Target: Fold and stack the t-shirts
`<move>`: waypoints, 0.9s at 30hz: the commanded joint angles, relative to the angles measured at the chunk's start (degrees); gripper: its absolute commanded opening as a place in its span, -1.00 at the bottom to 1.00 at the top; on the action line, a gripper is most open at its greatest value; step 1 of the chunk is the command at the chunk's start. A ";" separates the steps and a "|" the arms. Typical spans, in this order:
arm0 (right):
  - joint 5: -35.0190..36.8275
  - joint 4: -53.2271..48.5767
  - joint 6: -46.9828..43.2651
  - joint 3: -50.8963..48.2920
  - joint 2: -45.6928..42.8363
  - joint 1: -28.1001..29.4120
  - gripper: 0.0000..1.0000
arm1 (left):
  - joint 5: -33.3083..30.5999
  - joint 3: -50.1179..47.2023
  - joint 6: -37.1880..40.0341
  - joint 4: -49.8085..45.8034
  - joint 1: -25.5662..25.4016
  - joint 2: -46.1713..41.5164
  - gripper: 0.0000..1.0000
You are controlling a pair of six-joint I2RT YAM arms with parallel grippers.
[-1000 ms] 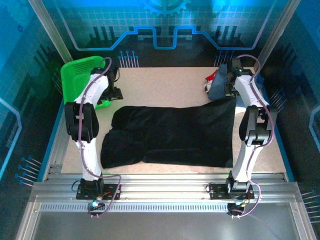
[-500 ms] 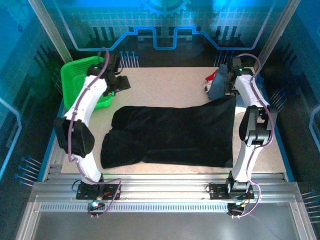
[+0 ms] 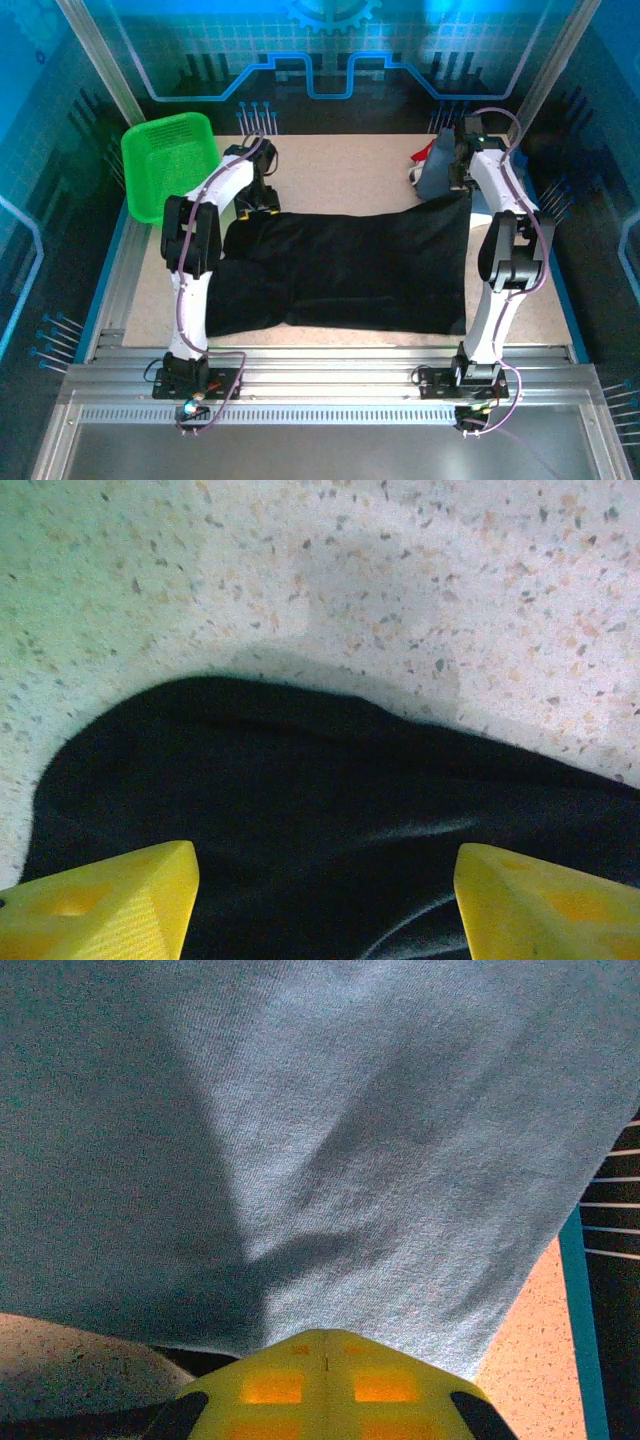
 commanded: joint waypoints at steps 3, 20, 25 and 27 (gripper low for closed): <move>-1.01 -0.54 0.85 -0.16 0.07 0.46 -1.00 | -4.72 2.04 0.96 0.51 0.13 2.12 0.38; -1.43 -0.89 0.91 0.28 0.24 0.51 -1.00 | -2.05 -0.45 1.63 2.47 1.00 5.63 -0.68; -1.60 -1.16 1.47 0.46 -0.02 0.46 -1.00 | -2.92 -5.43 2.25 6.20 1.10 -1.66 -1.00; -1.55 -1.15 1.64 0.15 -0.41 0.38 -1.00 | -2.75 -8.26 1.94 8.36 0.69 -5.86 -1.00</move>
